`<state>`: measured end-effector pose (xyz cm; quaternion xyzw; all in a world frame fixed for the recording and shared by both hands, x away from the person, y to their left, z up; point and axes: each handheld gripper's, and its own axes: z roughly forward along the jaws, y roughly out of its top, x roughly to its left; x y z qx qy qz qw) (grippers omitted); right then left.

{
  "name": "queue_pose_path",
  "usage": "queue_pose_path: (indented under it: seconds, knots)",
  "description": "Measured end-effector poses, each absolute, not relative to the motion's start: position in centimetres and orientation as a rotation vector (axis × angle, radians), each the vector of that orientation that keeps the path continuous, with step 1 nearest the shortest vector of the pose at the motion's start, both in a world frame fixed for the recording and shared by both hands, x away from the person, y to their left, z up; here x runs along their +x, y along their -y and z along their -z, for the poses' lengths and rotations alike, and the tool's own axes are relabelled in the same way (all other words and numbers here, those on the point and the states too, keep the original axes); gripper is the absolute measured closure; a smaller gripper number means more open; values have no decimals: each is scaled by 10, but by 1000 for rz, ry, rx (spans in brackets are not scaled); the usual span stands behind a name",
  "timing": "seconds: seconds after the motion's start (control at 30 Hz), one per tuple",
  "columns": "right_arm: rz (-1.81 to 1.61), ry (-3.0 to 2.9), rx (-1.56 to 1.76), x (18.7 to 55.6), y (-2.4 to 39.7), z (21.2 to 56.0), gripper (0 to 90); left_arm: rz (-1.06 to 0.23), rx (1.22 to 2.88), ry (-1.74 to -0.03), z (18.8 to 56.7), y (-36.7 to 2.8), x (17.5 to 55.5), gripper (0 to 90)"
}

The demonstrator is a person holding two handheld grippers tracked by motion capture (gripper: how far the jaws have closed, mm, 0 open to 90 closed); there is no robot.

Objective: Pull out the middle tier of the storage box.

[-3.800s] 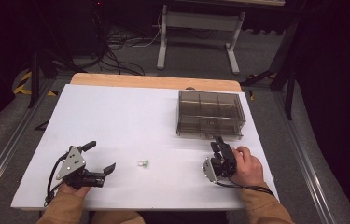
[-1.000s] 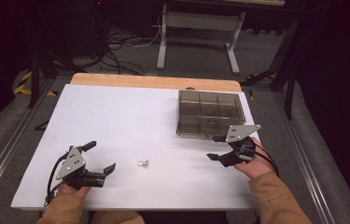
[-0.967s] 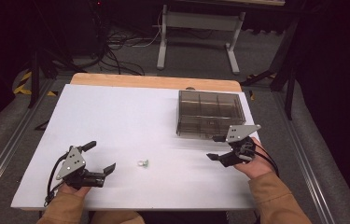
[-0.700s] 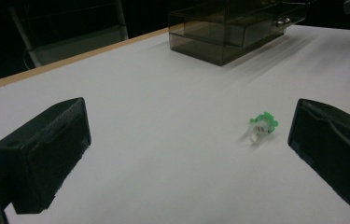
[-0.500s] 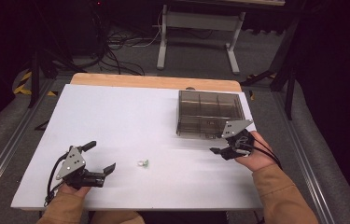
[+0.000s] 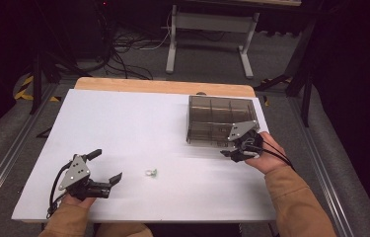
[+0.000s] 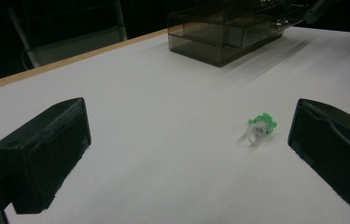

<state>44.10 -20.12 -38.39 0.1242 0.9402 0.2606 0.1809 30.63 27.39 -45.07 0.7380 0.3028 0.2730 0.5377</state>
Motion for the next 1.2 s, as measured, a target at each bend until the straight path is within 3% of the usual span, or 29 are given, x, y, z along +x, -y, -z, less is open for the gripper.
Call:
queue_pose_path:
  seconds: [0.5,0.7,0.9,1.2]
  knots:
    - [-680,-2661,329,455,195,398,455,-648,1756,-721,451,-274,306,2]
    - [-656,-2669,326,461,192,405,511,-650,1755,-720,451,-274,306,2]
    - [-608,-2631,306,460,188,409,648,-648,1754,-723,451,-274,306,2]
    - [-603,-2634,297,456,190,406,660,-643,1743,-725,451,-275,307,2]
